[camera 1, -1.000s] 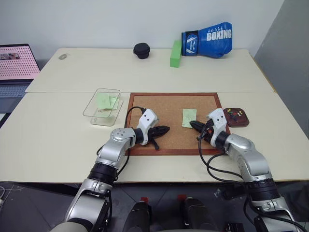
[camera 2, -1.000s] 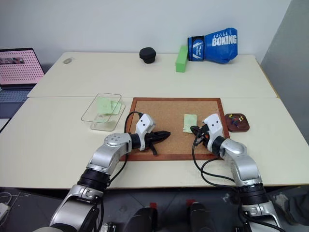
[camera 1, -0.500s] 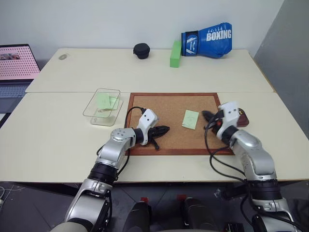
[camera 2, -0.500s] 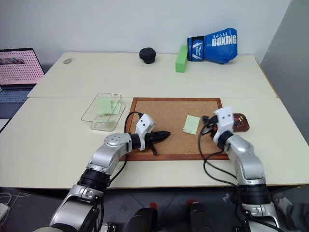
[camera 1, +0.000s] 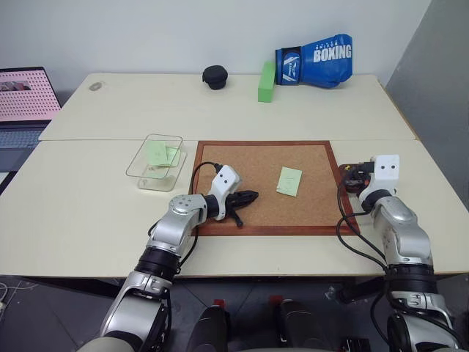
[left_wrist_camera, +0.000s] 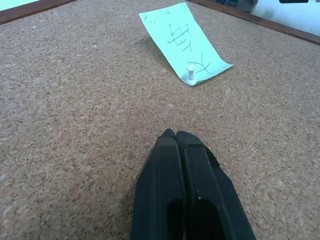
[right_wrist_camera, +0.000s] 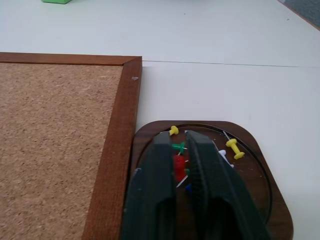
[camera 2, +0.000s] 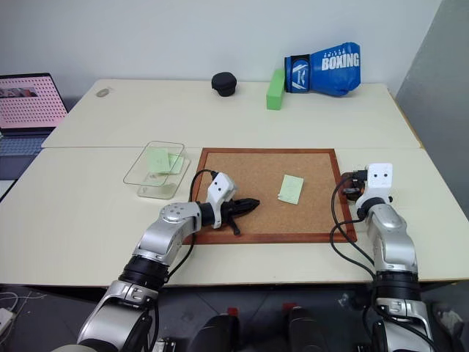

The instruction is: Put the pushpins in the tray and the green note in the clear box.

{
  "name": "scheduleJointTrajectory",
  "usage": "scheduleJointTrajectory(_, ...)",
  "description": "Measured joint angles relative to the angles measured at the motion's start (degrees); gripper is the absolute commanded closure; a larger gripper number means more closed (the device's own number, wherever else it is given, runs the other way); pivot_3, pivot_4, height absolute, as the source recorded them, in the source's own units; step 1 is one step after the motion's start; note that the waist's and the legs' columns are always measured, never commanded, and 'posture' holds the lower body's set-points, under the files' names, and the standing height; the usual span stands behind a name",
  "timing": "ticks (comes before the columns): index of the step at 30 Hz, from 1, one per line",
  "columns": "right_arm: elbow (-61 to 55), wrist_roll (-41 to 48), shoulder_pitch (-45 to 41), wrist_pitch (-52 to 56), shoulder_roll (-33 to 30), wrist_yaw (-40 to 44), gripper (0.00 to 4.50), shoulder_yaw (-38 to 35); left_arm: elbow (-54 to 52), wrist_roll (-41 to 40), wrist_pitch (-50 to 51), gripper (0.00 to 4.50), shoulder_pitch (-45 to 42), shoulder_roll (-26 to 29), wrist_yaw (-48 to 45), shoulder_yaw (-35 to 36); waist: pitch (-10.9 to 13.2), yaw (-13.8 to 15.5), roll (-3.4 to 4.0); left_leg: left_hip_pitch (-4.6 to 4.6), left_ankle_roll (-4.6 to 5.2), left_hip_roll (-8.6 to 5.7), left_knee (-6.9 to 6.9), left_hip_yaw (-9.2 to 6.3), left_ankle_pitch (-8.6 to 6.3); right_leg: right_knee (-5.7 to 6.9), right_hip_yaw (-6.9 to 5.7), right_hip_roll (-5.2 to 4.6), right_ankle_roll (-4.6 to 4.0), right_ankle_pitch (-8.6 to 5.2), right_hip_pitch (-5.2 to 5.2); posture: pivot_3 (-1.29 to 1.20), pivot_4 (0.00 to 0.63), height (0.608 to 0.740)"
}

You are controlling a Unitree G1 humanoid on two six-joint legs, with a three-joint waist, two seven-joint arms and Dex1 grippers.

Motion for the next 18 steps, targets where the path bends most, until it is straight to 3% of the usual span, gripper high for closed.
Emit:
scheduleJointTrajectory(15,0.0,0.0,0.1,-2.5,-0.8,2.3,0.09,-0.4,0.0,0.0,0.1,4.5,0.0,0.1,-0.1,0.0,0.0,0.0,0.0,0.0,0.0,0.0,0.0,0.0,0.0,0.0,0.0,0.0,0.0,0.0,0.0,0.0,0.15,0.74)
scheduleJointTrajectory(18,-6.1,3.4,2.6,-2.7,-1.2,11.0,0.09,3.5,-0.1,0.0,0.1,4.5,0.0,0.1,-0.2,0.0,0.0,-0.1,0.0,0.01,0.0,0.03,-0.02,-0.03,0.0,-0.01,-0.02,0.04,0.0,-0.01,0.01,0.0,0.15,0.74)
